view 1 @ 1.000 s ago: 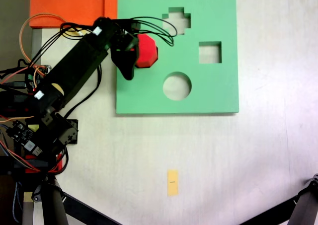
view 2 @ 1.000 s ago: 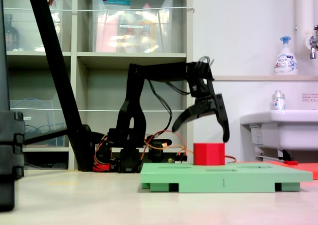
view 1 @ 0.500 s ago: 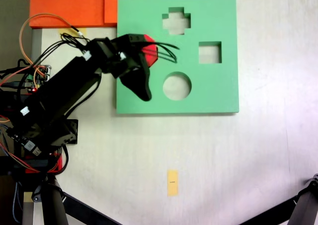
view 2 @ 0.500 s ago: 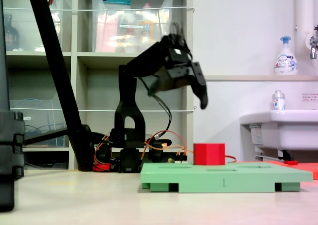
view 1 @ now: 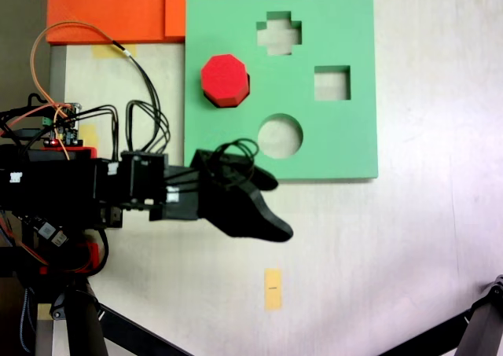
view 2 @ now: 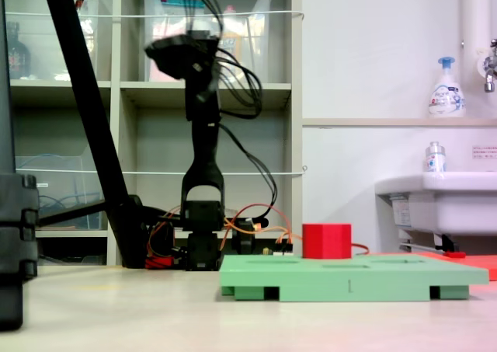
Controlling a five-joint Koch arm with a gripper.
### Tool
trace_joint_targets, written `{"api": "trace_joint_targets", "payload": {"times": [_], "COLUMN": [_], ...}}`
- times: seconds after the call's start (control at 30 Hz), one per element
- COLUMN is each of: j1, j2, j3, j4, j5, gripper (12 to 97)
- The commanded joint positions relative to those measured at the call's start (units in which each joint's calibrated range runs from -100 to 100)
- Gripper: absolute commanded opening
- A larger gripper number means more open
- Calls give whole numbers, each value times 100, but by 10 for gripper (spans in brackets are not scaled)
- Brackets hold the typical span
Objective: Put the octagonal pillar block into the corresponding hole
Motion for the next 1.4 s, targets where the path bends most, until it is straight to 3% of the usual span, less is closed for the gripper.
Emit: {"api": "trace_joint_targets", "payload": {"times": [0.0,0.17,0.3,0.43,0.87,1.1,1.37], "j1": [-234,-322,-249,-137,366,405,410], "j2": [-311,-1107,-2280,-2811,-3817,-3817,-3817], "j3": [-102,-1767,-4938,-7091,-11807,-11847,-11847], "j4": [1436,3198,7406,8802,8783,8668,6819], "j5": [-391,-889,-1397,-1631,-1915,-1915,-1915], "gripper": [579,572,534,528,509,506,506]}}
